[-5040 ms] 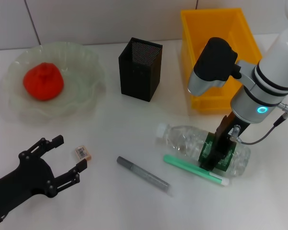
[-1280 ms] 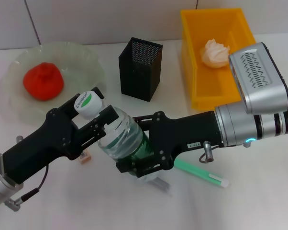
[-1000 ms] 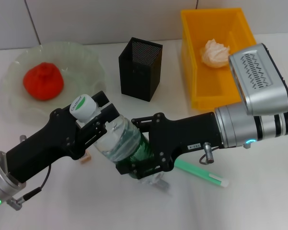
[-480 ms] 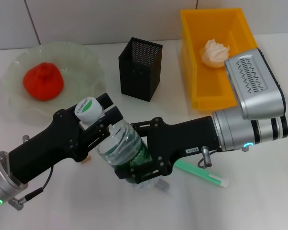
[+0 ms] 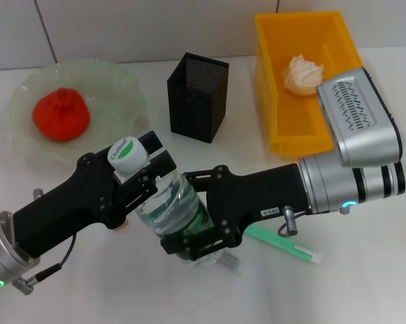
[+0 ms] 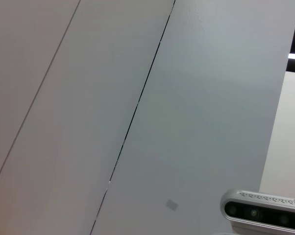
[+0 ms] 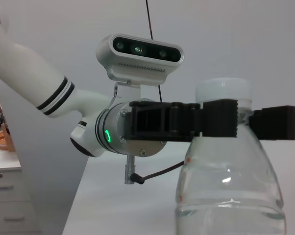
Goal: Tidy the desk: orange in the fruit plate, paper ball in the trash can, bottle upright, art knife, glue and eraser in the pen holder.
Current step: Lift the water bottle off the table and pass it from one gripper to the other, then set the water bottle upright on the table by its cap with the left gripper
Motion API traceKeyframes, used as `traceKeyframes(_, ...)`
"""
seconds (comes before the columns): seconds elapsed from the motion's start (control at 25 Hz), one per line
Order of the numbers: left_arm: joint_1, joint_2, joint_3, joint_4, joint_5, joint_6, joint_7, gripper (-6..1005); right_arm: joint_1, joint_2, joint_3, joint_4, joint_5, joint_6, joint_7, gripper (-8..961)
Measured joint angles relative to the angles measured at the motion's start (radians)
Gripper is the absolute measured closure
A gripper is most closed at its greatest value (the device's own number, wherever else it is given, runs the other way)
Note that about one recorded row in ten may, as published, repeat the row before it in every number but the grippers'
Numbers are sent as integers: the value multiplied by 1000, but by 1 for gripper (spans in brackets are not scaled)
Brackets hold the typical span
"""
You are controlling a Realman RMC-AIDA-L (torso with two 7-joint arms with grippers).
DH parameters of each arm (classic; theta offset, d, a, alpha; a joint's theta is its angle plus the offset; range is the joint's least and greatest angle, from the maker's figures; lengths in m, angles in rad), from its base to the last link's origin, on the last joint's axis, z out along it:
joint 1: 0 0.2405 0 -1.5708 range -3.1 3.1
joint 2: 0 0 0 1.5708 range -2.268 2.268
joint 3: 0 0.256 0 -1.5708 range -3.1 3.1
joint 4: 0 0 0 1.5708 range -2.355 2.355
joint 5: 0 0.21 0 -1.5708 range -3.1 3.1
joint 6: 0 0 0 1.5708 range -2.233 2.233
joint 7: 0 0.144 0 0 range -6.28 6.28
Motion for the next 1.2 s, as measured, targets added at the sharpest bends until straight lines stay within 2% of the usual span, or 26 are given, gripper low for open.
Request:
traceKeyframes(0.24,3,2,3,6,0,2,0,563,0,-1,0,1,8,0,2,122)
traceKeyframes(0.64,11,4,14,24,1,5,5,564,-24,-5,7,-7,12,-11,-7,126)
traceKeyframes(1.2,22,7,12,35,13,6,8,565,-124,-8,33,-111,28,-60,-10,126)
